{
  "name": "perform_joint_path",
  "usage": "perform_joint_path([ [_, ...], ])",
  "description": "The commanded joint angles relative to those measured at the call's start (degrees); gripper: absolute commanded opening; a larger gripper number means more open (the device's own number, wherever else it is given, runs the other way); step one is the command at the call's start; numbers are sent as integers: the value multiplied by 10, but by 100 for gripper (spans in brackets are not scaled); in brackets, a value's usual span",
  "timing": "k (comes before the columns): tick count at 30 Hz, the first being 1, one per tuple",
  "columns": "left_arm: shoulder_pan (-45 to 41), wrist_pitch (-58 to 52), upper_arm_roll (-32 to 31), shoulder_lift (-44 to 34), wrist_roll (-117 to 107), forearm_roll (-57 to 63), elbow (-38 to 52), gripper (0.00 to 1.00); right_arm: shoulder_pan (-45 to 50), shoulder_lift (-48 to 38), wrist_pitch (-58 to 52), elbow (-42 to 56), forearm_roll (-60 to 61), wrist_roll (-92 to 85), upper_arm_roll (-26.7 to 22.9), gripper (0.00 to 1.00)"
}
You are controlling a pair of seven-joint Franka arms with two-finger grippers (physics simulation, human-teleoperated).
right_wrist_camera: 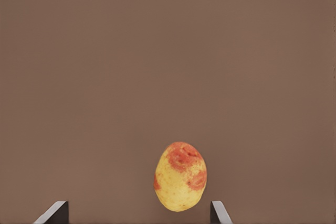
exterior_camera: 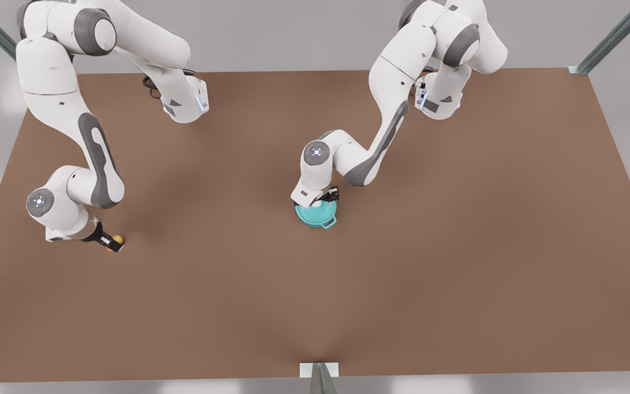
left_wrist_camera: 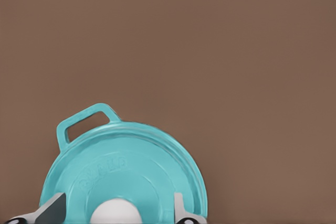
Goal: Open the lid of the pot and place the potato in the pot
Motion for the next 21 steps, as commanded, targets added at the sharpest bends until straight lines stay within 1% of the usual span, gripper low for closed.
perform_joint_path([
  [1, 0, 1, 0, 1, -41, 2, 0, 99, -5, 8, 4, 10, -1, 11, 0, 100],
  [4, 0, 1, 0, 1, -41, 2, 0, 98, -5, 24, 4, 10, 0, 11, 0, 100],
  [5, 0, 0, 0, 1, -42, 2, 0, 94, -5, 24, 4, 11, 0, 11, -1, 100],
  [6, 0, -1, 0, 1, -42, 2, 0, 90, -5, 24, 4, 14, 0, 11, -1, 100],
  [7, 0, -4, 0, 1, -42, 2, 0, 79, -13, 25, 4, 18, -1, 11, -1, 100],
  [12, -1, -8, 0, 0, -42, 2, -2, 48, -26, 41, 4, 37, -12, 12, -1, 100],
  [14, -1, -13, 1, -2, -41, 2, -2, 47, -25, 47, 4, 33, -12, 12, 1, 100],
  [15, 0, -34, 4, -7, -32, 2, 3, 45, -23, 48, 14, 29, -12, 12, 2, 100],
  [17, 2, -37, 5, -12, -30, 2, 4, 41, -22, 57, 27, 25, -12, 12, 2, 100],
  [19, 4, -86, 11, -14, -9, 2, 24, 41, -22, 63, 30, 21, -12, 12, 2, 100],
  [20, 10, -91, 21, -14, 1, 0, 37, 41, -26, 65, 37, 15, -12, 12, 2, 100],
  [21, 40, -110, 24, -14, 36, -3, 51, 41, -31, 65, 37, 13, -12, 11, 2, 100],
])
